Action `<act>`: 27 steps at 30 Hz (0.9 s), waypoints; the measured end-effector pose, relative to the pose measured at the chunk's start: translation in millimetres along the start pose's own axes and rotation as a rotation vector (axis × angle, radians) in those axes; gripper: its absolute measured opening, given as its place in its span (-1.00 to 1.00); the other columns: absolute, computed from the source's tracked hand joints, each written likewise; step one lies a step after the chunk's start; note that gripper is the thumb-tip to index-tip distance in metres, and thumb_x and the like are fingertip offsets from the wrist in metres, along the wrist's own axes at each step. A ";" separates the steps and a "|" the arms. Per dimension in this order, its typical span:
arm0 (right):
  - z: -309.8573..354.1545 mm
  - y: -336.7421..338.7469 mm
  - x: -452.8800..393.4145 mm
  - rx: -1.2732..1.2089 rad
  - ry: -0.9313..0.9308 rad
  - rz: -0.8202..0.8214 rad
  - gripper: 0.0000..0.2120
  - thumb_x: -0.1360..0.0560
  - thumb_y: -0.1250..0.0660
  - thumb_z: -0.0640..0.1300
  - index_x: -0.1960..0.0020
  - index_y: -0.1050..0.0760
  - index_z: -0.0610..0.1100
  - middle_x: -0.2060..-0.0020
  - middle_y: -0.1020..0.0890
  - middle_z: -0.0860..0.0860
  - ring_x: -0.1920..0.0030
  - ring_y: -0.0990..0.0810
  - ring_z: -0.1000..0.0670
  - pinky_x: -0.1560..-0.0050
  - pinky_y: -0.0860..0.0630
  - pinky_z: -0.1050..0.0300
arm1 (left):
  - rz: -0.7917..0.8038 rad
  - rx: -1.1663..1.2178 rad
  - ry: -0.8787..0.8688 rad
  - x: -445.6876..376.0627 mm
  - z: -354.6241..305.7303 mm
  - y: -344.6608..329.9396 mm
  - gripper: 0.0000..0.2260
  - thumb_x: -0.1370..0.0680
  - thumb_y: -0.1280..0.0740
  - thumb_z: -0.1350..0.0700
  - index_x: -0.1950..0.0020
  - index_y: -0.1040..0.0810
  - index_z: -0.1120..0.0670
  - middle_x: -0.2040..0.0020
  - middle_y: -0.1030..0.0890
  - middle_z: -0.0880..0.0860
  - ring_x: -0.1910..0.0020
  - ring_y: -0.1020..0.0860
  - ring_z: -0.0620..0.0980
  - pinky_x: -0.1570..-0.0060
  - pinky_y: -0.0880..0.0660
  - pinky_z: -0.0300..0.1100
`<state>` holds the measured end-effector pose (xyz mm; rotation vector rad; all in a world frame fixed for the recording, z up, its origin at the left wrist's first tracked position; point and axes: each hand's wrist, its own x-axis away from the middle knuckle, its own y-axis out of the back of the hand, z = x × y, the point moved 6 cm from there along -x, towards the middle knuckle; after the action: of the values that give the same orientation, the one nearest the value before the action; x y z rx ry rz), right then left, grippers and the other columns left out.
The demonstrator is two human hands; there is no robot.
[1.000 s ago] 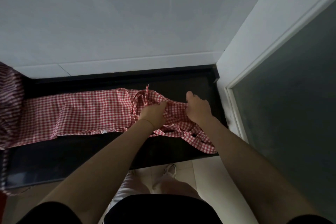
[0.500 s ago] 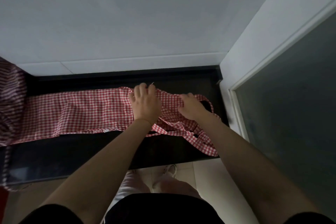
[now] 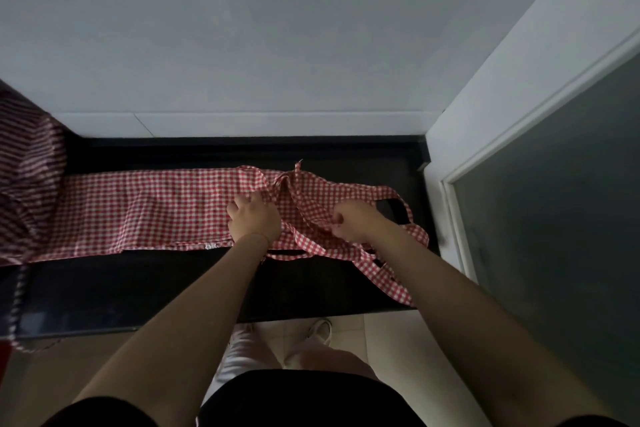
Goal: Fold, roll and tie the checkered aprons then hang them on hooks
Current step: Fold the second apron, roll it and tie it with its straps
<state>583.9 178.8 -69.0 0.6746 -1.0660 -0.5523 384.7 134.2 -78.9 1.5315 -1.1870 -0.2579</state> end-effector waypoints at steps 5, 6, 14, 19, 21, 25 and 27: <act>-56.1 46.6 6.8 -0.127 -0.386 -0.454 -0.81 -0.63 -0.20 -0.10 -0.14 -0.47 -0.19 -0.08 -0.59 -0.16 -0.10 -0.57 -0.19 -0.02 -0.49 -0.03 | 0.080 -0.091 -0.047 0.6 -0.2 -4.1 -0.65 -0.64 -0.07 0.02 -0.43 -0.32 -0.02 -0.39 -0.27 0.24 -0.33 -0.26 0.26 -0.22 -0.38 0.16; -64.0 50.9 9.6 -0.064 -0.471 -0.494 -0.77 -0.63 -0.20 -0.13 -0.24 -0.43 -0.19 -0.18 -0.54 -0.19 -0.18 -0.53 -0.21 -0.10 -0.47 -0.07 | 0.086 -0.102 -0.051 0.9 -0.1 -4.7 -0.65 -0.64 -0.07 0.01 -0.43 -0.32 -0.02 -0.39 -0.26 0.24 -0.33 -0.26 0.27 -0.23 -0.39 0.17; -10.1 15.1 -11.4 -0.030 0.033 -0.398 -0.87 -0.58 -0.26 -0.19 -0.11 -0.49 -0.13 -0.03 -0.54 -0.07 -0.06 -0.55 -0.09 -0.02 -0.50 0.08 | 0.000 -0.210 -0.126 -7.1 10.0 2.8 -0.56 -0.57 -0.20 0.06 -0.47 -0.29 -0.06 -0.46 -0.25 0.20 -0.43 -0.23 0.25 -0.32 -0.34 0.25; -24.9 17.2 -17.4 0.008 -0.263 -0.335 -0.72 -0.65 -0.16 -0.10 -0.22 -0.52 -0.23 -0.14 -0.58 -0.15 -0.11 -0.58 -0.12 -0.13 -0.52 0.02 | 0.027 -0.266 -0.153 -12.6 16.3 4.5 -0.58 -0.56 -0.22 0.10 -0.43 -0.36 -0.04 -0.44 -0.32 0.12 -0.42 -0.27 0.20 -0.33 -0.33 0.24; -15.1 19.4 -15.7 -0.032 -0.196 -0.342 -0.67 -0.68 -0.10 -0.01 -0.05 -0.55 -0.18 0.03 -0.61 -0.10 0.00 -0.61 -0.10 -0.01 -0.52 0.03 | 0.016 -0.253 -0.157 -13.8 16.0 7.6 -0.58 -0.55 -0.24 0.10 -0.42 -0.36 0.00 -0.42 -0.37 0.09 -0.40 -0.31 0.17 -0.35 -0.31 0.24; 16.4 -4.1 -14.3 -0.187 -0.094 0.007 -0.41 -0.50 -0.29 0.33 -0.32 -0.46 -0.08 -0.23 -0.56 -0.03 -0.23 -0.54 -0.09 -0.20 -0.46 0.02 | 0.032 -0.226 -0.195 -10.1 21.4 7.2 -0.55 -0.55 -0.24 0.05 -0.44 -0.31 0.01 -0.46 -0.34 0.05 -0.45 -0.27 0.11 -0.39 -0.24 0.26; 25.1 -11.0 -12.5 -0.068 -0.090 0.147 -0.11 -0.39 -0.47 0.28 -0.55 -0.20 -0.07 -0.49 -0.35 -0.05 -0.44 -0.38 -0.13 -0.37 -0.36 -0.06 | 0.055 -0.218 -0.218 -7.7 26.6 6.1 -0.49 -0.56 -0.24 0.04 -0.51 -0.23 0.00 -0.54 -0.23 0.02 -0.52 -0.16 0.09 -0.43 -0.13 0.33</act>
<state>555.1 174.3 -76.5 0.5109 -1.1660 -0.4931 359.0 124.6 -86.4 1.3023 -1.3227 -0.5115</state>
